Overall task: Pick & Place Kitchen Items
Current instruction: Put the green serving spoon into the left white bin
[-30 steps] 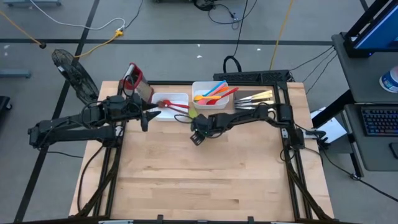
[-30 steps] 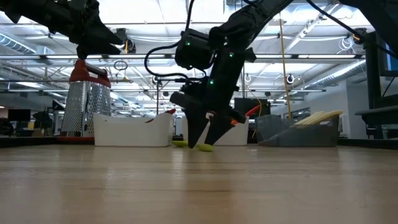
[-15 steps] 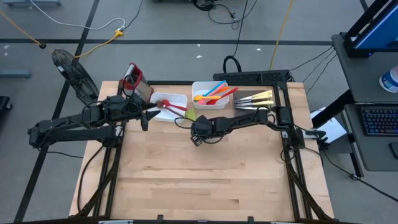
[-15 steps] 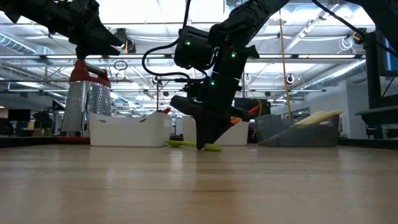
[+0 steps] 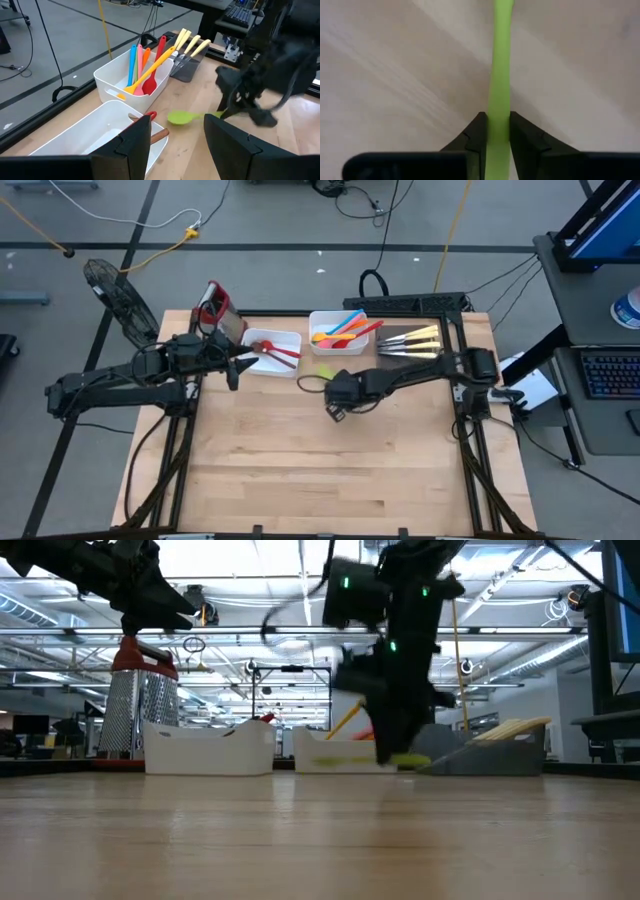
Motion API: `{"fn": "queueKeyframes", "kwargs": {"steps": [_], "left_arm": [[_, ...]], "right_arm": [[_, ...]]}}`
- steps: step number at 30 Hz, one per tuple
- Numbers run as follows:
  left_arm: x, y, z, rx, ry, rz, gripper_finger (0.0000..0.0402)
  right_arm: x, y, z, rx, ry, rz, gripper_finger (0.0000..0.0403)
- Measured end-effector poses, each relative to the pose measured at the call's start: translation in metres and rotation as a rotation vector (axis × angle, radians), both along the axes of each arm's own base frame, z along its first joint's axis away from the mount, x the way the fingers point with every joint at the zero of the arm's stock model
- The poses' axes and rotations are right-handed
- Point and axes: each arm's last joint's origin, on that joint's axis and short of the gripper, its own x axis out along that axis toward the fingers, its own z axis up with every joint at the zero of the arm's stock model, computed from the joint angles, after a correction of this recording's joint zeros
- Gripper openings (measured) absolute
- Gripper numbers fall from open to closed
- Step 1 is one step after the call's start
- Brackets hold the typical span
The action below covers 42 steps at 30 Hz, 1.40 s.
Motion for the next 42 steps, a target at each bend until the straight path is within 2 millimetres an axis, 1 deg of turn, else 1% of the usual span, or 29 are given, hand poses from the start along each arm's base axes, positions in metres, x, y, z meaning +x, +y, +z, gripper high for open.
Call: {"fn": "queueKeyframes", "kwargs": {"steps": [3,8,11,16,21,24,27,30,33,36,40,42], "left_arm": [[0.0,0.0,0.0,0.0,-0.001,0.0,0.0186],[0.0,0.0,0.0,-0.005,-0.004,0.002,0.0186],[0.0,0.0,0.001,-0.026,-0.019,0.013,0.0186],[0.002,0.001,0.007,-0.033,-0.089,0.023,0.0186],[0.005,0.001,0.013,-0.064,-0.176,0.03,0.0186],[0.009,0.001,0.014,-0.103,-0.213,0.032,0.0186],[0.019,0.001,0.014,-0.142,-0.235,0.025,0.0186],[0.032,0.001,0.012,-0.17,-0.257,0.01,0.0186],[0.047,0.003,0.011,-0.175,-0.306,0.019,0.0186],[0.061,0.005,0.012,-0.138,-0.372,0.023,0.0186],[0.076,0.008,0.016,-0.116,-0.497,0.025,0.0186],[0.082,0.01,0.013,-0.106,-0.511,0.024,0.0186]], "right_arm": [[-0.002,0.0,0.024,-0.028,-0.08,0.051,0.005],[-0.01,0.005,0.056,-0.094,-0.154,0.168,0.005],[-0.017,0.003,0.078,-0.174,-0.197,0.223,0.005],[-0.025,-0.006,0.103,-0.309,-0.237,0.34,0.005],[-0.02,-0.026,0.117,-0.421,-0.308,0.395,0.005],[-0.011,-0.038,0.126,-0.469,-0.41,0.41,0.005],[-0.004,-0.05,0.136,-0.5,-0.539,0.428,0.005],[0.0,-0.062,0.145,-0.52,-0.646,0.446,0.005],[0.0,-0.075,0.149,-0.523,-0.695,0.476,0.005],[-0.002,-0.088,0.149,-0.495,-0.711,0.528,0.005],[-0.006,-0.101,0.148,-0.34,-0.787,0.581,0.005],[-0.008,-0.106,0.147,-0.284,-0.814,0.61,0.005]]}}
